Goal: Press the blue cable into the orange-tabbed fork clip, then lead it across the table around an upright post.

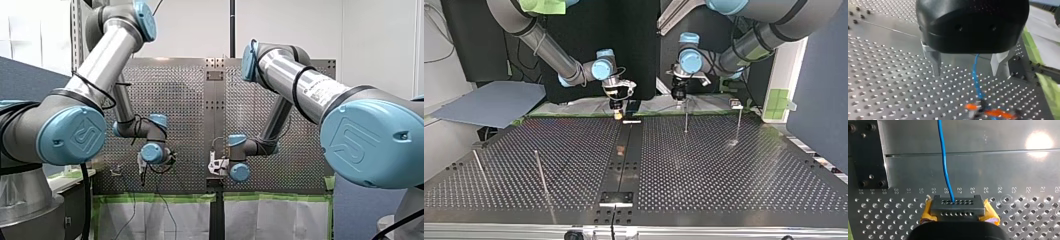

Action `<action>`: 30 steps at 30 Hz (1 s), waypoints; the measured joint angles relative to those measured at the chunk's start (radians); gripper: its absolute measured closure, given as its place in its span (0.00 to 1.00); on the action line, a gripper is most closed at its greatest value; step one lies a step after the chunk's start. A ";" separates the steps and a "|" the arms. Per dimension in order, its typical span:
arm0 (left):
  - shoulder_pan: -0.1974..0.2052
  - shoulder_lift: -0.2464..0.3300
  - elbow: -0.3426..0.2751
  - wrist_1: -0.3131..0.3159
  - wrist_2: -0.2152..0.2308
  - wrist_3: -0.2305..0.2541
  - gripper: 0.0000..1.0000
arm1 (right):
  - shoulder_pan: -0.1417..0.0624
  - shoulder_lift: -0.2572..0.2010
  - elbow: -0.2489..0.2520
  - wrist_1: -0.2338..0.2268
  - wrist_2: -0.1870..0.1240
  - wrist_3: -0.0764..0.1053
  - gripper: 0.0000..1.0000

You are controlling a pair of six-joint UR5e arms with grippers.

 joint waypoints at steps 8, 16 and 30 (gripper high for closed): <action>-0.023 -0.075 0.063 -0.001 -0.047 -0.004 0.02 | 0.003 0.000 0.000 0.003 0.000 0.000 1.00; -0.033 -0.113 0.125 -0.020 -0.081 0.000 0.02 | 0.003 0.000 0.000 0.012 0.000 0.000 1.00; -0.034 -0.114 0.138 -0.005 -0.104 0.031 0.02 | 0.004 0.000 0.000 0.013 0.000 -0.003 1.00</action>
